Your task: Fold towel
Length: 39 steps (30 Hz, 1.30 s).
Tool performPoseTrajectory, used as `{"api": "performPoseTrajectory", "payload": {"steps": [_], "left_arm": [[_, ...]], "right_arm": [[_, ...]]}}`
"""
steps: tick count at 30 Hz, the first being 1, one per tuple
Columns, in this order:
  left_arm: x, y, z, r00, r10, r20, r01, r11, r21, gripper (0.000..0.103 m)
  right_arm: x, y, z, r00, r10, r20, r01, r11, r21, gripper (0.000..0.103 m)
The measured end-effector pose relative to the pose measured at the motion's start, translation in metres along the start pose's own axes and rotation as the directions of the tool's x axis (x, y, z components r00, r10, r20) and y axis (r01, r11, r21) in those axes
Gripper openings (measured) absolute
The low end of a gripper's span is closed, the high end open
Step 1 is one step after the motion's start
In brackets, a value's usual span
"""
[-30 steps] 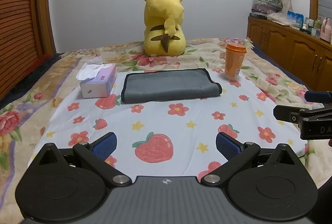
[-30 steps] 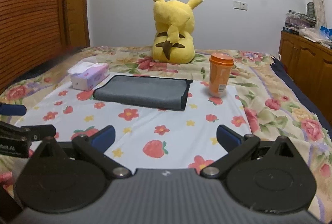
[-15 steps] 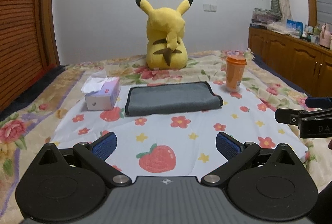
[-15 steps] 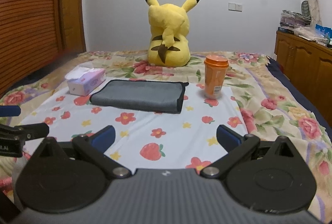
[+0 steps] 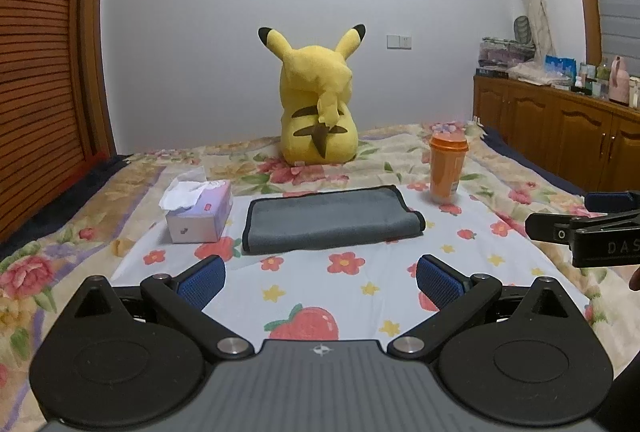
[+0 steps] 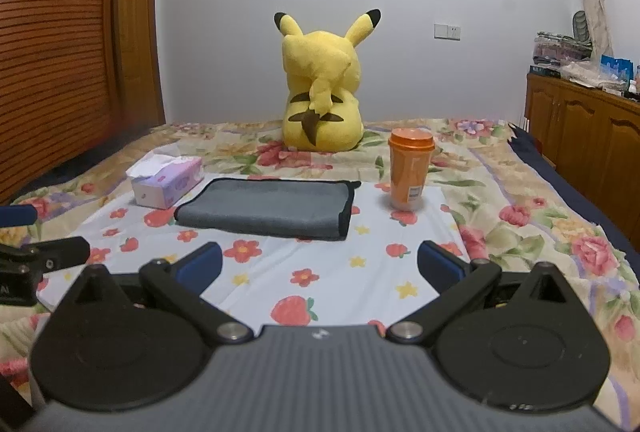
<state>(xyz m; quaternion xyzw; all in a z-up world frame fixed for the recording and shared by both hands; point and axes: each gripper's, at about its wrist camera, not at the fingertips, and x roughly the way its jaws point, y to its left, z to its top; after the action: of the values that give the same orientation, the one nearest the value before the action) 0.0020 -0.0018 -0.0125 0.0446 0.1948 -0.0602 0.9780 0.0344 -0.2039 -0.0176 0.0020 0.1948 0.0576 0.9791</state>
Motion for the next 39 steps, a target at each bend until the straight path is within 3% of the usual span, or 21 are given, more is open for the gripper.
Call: {"api": "performPoseTrajectory", "payload": {"steps": [22, 39], "left_arm": [[-0.013, 0.001, 0.004, 0.995, 0.007, 0.104, -0.008, 1.000, 0.007, 0.103], [-0.012, 0.004, 0.005, 0.994, 0.008, 0.111, -0.008, 1.000, 0.003, 0.103]], "right_arm": [[-0.021, -0.006, 0.004, 0.990, -0.015, 0.142, 0.013, 1.000, 0.015, 0.103], [-0.020, -0.007, 0.003, 0.989, -0.015, 0.147, 0.013, 1.000, 0.018, 0.103]]}}
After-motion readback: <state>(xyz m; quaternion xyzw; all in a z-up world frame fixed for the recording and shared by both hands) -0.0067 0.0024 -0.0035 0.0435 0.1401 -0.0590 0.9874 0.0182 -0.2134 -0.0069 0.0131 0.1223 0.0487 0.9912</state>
